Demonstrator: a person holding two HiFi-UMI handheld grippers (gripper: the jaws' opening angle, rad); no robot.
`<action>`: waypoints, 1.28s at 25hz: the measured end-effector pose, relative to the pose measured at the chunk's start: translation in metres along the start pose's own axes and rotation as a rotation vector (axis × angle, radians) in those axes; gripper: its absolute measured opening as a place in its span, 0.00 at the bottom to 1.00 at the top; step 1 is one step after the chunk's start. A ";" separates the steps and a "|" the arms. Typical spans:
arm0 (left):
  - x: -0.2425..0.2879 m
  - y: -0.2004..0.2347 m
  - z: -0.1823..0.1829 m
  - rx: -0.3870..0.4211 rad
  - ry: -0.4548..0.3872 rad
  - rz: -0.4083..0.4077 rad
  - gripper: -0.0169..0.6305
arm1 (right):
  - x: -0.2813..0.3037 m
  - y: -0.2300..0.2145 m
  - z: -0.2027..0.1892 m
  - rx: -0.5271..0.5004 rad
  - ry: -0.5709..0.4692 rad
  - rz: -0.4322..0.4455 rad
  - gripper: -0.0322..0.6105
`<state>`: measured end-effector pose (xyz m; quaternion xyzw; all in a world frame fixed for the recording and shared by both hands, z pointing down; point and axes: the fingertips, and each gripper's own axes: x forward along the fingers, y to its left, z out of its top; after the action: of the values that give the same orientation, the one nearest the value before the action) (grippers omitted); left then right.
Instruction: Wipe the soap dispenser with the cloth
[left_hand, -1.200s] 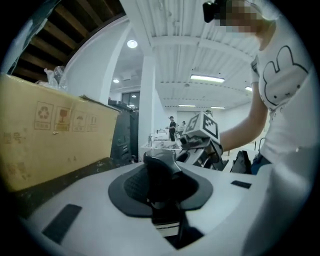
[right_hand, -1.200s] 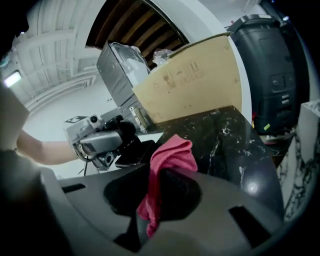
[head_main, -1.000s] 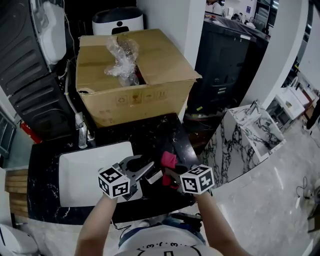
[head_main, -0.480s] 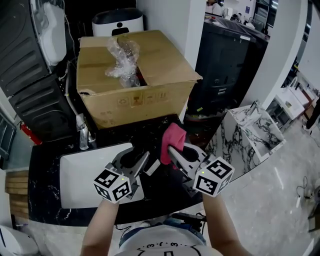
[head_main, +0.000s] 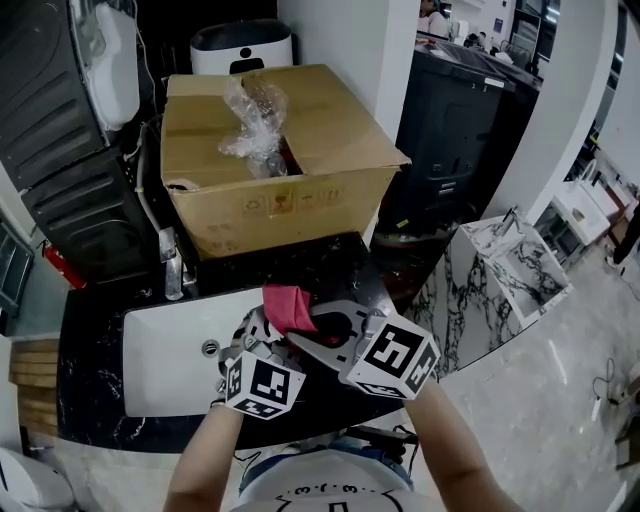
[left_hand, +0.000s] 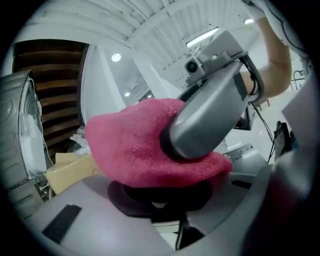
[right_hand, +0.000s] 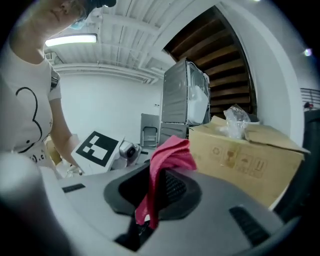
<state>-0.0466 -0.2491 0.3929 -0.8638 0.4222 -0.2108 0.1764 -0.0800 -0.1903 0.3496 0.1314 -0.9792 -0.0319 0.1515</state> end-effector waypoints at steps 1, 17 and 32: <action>-0.001 -0.001 0.000 0.008 0.002 -0.002 0.18 | 0.001 -0.002 0.000 0.003 0.003 -0.011 0.13; -0.015 0.023 0.011 -0.414 -0.165 -0.067 0.18 | -0.043 -0.108 0.008 0.324 -0.220 -0.514 0.13; -0.030 0.118 -0.027 -1.890 -0.647 -0.138 0.18 | -0.060 -0.080 -0.029 0.332 -0.232 -0.495 0.13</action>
<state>-0.1550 -0.2969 0.3523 -0.6880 0.2973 0.4466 -0.4887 0.0039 -0.2516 0.3513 0.3841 -0.9200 0.0776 0.0031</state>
